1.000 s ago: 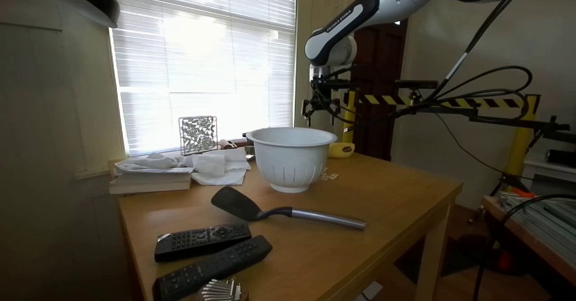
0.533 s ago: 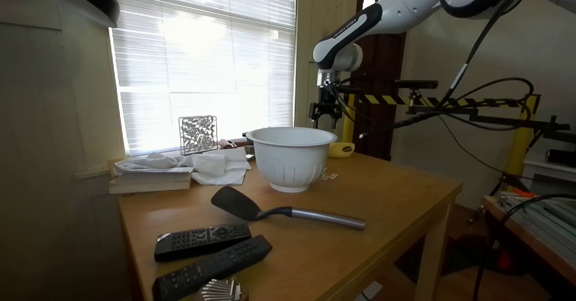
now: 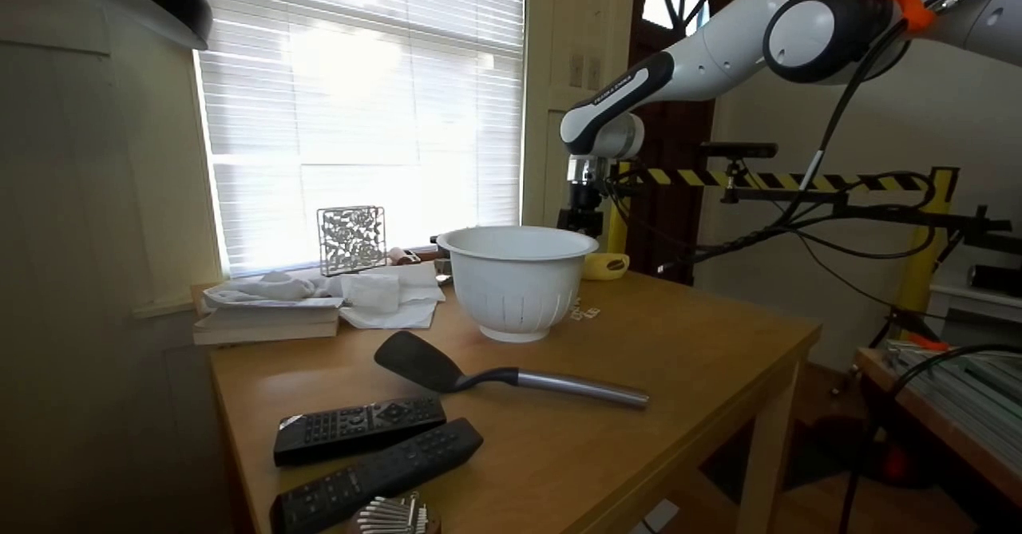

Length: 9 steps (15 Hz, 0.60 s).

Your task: Move the yellow bag forward

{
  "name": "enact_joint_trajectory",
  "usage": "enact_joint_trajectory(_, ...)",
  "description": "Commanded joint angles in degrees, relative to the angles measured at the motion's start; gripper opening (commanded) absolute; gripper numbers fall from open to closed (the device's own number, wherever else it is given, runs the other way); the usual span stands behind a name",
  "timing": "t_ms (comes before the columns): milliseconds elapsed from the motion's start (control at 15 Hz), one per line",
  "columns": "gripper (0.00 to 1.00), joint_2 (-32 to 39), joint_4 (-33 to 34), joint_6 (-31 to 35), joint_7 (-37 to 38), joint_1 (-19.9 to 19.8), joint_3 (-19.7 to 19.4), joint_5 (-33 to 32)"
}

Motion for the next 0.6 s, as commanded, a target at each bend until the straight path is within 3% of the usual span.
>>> enact_joint_trajectory(0,1.00,0.3,0.1,0.1,-0.7,0.1,0.0,-0.3)
enact_joint_trajectory(467,1.00,2.0,1.7,-1.0,-6.4,-0.1,-0.3,-1.8)
enact_joint_trajectory(533,0.75,2.3,1.7,-1.0,-7.1,-0.1,-0.4,-1.8)
